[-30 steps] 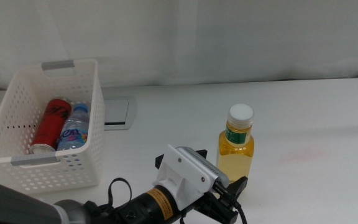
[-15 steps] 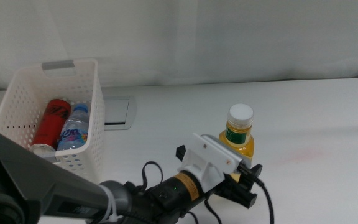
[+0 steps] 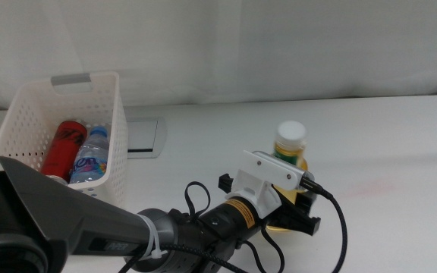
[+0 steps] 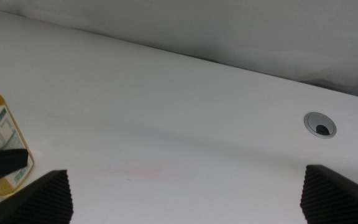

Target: Use arms to grab the bottles and put them into the dustbin to the left of the table.

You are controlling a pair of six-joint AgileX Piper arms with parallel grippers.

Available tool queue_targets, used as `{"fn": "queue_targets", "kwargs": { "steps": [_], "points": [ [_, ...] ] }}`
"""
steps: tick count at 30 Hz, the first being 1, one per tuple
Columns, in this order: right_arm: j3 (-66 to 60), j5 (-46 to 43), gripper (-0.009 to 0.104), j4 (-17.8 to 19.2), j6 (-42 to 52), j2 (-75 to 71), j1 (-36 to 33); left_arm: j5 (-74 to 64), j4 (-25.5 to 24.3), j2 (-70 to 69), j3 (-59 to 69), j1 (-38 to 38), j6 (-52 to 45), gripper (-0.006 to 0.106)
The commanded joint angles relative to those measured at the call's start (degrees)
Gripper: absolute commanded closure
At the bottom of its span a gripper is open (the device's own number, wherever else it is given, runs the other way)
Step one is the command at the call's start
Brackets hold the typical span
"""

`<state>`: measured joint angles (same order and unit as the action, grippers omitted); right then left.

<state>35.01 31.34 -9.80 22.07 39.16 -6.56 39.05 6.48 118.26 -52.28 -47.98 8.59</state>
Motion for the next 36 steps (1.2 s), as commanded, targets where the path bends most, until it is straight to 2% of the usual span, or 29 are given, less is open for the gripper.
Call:
{"fn": "queue_targets", "kwargs": {
  "steps": [1, 4, 6, 7, 17, 24, 36],
  "points": [
    [0.4, -0.3, -0.008, 0.4, 0.5, -0.2, 0.3, -1.1, 5.3, 0.2, -0.2, 0.1, -0.7, 0.034],
    [0.4, -0.3, -0.008, 0.4, 0.5, -0.2, 0.3, -1.1, 6.7, 0.2, -0.2, 0.1, -1.5, 0.067],
    [0.4, -0.3, -0.008, 0.4, 0.5, -0.2, 0.3, -1.1, 6.3, 0.2, -0.2, 0.1, -2.0, 0.1],
    [0.4, -0.3, -0.008, 0.4, 0.5, -0.2, 0.3, -1.1, 6.1, 0.2, -0.2, 0.1, -2.6, 0.103],
    [0.4, -0.3, -0.008, 0.4, 0.5, -0.2, 0.3, -0.7, 6.9, -2.1, -0.3, 0.1, -7.3, 0.103],
    [0.4, -0.3, -0.008, 0.3, 0.5, -0.2, 0.3, -0.8, 12.5, -5.4, -0.7, 0.9, -15.1, 0.103],
    [0.4, -0.3, -0.008, -0.4, 0.5, -0.2, 0.3, -3.5, 12.4, -14.9, -0.7, 9.2, -20.6, 0.103]
  ]
}}
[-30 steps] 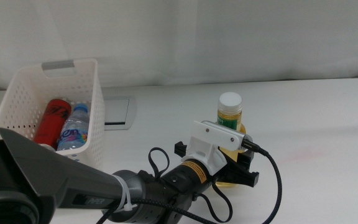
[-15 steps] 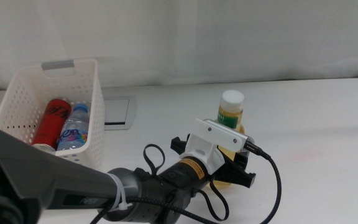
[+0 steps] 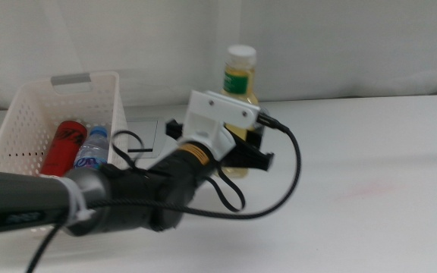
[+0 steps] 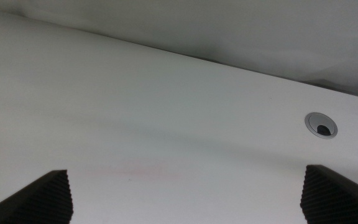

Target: Use arms to grab the bottles and put them into the dustbin to the left of the table.

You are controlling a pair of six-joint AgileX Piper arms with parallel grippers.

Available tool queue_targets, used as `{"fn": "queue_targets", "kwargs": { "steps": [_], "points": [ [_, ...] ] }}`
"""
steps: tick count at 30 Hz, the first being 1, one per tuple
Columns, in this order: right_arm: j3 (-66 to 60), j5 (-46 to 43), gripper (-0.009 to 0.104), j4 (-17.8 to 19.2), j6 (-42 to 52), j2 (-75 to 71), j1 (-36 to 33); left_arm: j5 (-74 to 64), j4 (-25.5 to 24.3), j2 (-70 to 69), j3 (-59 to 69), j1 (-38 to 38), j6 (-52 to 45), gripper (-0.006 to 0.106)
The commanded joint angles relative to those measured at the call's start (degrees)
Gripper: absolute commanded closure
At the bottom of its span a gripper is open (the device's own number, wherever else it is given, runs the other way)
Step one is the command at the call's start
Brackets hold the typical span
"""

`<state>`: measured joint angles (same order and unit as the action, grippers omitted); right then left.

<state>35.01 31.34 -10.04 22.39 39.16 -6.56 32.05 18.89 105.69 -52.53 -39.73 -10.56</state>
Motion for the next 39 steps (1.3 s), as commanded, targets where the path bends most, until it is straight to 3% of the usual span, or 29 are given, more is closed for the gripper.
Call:
{"fn": "queue_targets", "kwargs": {
  "steps": [1, 21, 32, 39],
  "points": [
    [0.4, -0.3, -0.008, -0.2, 0.1, -0.2, 0.3, 3.0, 0.0, -3.2, -0.4, 1.7, -2.3, 0.103],
    [0.4, -2.2, -0.008, -3.0, 0.1, -0.2, 0.3, -13.4, 0.0, -22.4, -0.4, 18.4, -10.4, 0.103],
    [0.4, -2.3, -0.008, -3.2, 0.1, -0.2, 0.3, -31.2, 0.0, -29.5, -0.7, 31.5, -9.7, 0.103],
    [0.4, -2.3, -0.008, -3.8, 0.1, -0.2, 0.3, -51.0, 0.0, -29.7, -7.8, 39.0, -3.9, 0.103]
  ]
}}
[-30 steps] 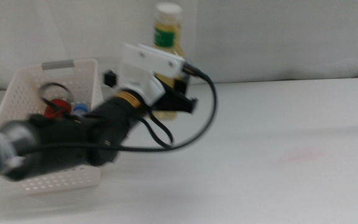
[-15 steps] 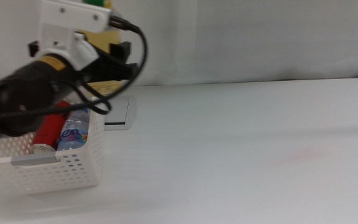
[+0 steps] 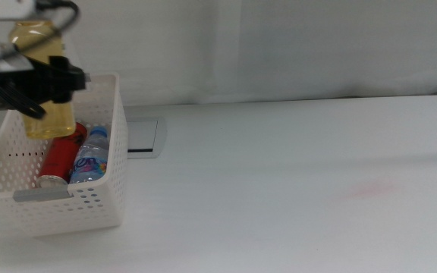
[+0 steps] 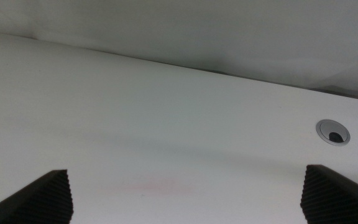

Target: Use arms to grab the bottles and put them into the dustbin to the left of the table.

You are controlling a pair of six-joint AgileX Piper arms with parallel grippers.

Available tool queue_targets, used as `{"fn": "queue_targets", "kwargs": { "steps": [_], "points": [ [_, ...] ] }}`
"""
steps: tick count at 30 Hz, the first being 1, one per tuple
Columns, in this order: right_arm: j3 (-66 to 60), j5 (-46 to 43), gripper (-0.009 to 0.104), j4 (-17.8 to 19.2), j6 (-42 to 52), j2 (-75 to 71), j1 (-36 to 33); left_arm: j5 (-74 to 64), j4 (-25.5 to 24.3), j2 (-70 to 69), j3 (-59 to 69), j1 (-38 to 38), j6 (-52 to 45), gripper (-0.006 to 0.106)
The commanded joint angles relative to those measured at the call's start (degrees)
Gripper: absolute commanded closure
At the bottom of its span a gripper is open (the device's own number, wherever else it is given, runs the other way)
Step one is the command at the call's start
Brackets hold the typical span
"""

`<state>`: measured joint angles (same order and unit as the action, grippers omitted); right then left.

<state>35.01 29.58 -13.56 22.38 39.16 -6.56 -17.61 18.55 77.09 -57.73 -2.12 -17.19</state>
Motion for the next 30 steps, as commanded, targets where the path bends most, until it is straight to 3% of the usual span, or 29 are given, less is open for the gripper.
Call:
{"fn": "queue_targets", "kwargs": {
  "steps": [1, 5, 9, 12, 30],
  "points": [
    [0.4, -0.6, -0.008, -0.3, 0.1, -0.2, 0.3, -3.4, 0.2, -1.1, -3.9, 2.1, 3.5, 0.103],
    [0.4, -0.6, -0.008, -0.3, 0.1, -0.2, 0.3, -10.0, -1.3, -0.7, -7.2, 4.0, 6.9, 0.103],
    [0.4, -0.6, -0.008, -0.3, 0.1, -0.2, 0.3, -13.0, -12.1, -0.4, -7.9, 4.1, 17.8, 0.103],
    [0.4, -0.6, -0.008, -0.3, 0.1, -0.2, 0.3, -16.7, -16.9, 1.1, -7.9, 4.1, 22.8, 0.103],
    [0.4, -0.9, -0.008, -0.3, 0.1, -0.2, 0.3, -13.1, -16.7, 16.9, -8.2, 3.7, 24.1, 0.103]
  ]
}}
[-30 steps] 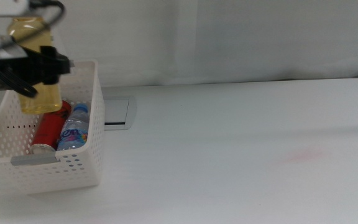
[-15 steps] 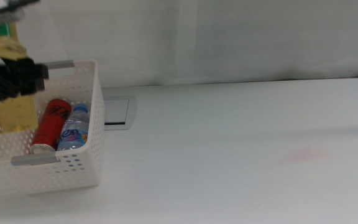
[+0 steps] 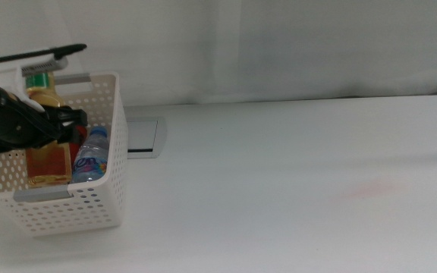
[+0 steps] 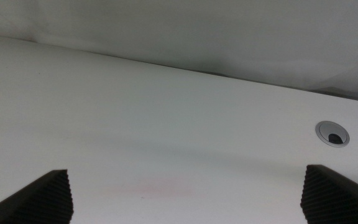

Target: Use arms to grab the bottles and put them into the dustbin to the left of the table.

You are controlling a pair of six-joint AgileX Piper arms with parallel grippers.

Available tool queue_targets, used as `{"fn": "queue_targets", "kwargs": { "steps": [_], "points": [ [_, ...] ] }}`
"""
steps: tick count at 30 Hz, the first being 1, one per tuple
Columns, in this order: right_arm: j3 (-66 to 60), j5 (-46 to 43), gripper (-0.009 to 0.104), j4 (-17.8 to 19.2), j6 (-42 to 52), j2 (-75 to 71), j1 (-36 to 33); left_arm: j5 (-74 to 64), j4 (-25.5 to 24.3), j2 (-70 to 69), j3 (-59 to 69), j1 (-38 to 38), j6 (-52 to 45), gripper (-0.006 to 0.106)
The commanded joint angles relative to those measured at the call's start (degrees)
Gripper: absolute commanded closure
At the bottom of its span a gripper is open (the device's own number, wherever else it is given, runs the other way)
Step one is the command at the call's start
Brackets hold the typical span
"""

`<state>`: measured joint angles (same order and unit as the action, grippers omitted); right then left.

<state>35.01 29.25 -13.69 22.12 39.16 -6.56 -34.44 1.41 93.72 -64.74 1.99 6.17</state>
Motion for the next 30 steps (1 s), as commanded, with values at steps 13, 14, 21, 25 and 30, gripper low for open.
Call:
{"fn": "queue_targets", "kwargs": {
  "steps": [13, 14, 21, 25, 30],
  "points": [
    [0.4, -0.7, -0.008, 0.0, 0.4, -0.2, 0.3, 5.6, 0.9, 2.7, -1.4, -0.4, 0.7, 0.088],
    [0.4, -0.7, -0.008, 0.0, 0.4, -0.2, 0.3, 5.7, 0.9, 2.7, -1.4, -0.4, 0.7, 0.083],
    [0.4, -0.8, -0.008, 0.2, 0.4, -0.2, 0.3, 5.7, 1.0, 2.7, -1.4, -0.6, -0.5, 0.008],
    [0.4, -0.8, -0.008, 0.2, 0.4, -0.2, 0.3, 5.9, 1.0, 2.7, -1.5, -0.8, -0.5, 0.008],
    [0.4, -0.8, -0.008, 0.2, 0.4, -0.2, 0.3, 5.2, 1.0, 0.5, -3.1, -0.8, -1.3, 0.008]
  ]
}}
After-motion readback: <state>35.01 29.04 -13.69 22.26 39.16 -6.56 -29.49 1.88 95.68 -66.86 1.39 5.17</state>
